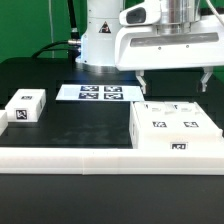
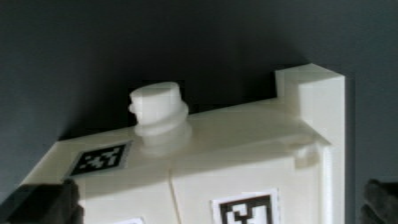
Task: Assemble cabinet
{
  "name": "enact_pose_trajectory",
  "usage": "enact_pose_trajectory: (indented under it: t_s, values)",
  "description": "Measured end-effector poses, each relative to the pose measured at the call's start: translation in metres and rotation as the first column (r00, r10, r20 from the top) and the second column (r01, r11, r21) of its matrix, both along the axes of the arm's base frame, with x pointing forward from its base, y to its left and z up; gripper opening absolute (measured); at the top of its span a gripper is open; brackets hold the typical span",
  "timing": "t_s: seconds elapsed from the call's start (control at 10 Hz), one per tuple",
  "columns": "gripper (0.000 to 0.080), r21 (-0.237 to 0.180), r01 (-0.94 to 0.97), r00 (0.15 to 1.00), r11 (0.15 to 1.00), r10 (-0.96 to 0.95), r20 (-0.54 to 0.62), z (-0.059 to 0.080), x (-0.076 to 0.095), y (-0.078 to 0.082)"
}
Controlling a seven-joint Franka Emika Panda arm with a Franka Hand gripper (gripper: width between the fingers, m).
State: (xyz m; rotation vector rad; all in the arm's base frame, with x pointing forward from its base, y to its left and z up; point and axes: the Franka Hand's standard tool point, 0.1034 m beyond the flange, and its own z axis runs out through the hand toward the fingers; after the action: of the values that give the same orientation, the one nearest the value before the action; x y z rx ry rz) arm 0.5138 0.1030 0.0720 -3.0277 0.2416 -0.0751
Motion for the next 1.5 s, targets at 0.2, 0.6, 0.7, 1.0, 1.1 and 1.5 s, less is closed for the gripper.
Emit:
enact_pose_trajectory:
  t_s: [0.2,0.6,0.7,1.0,1.1,1.5]
  values:
    - [0.0797,-0.008,-0.037,0.999,0.999,0.037,0.002,-0.006,-0.005,-0.002]
    - [0.0797,-0.020,-0.037,0.999,0.999,0.037,0.016,-0.025,-0.022,-0.010]
    - [0.0797,-0.018,-0.039,0.999,0.999,0.039,0.019,-0.028,-0.021,-0.013]
    - [0.0797,-0.017,-0.044,0.999,0.999,0.044,0.020,-0.028,-0.021,-0.012]
    - [0.0797,-0.018,-0.047,0.999,0.999,0.047,0.018,-0.030,-0.022,-0.013]
    - [0.0797,-0.025,-0.024,1.000,0.999,0.025,0.003,-0.056,-0.028,-0.021]
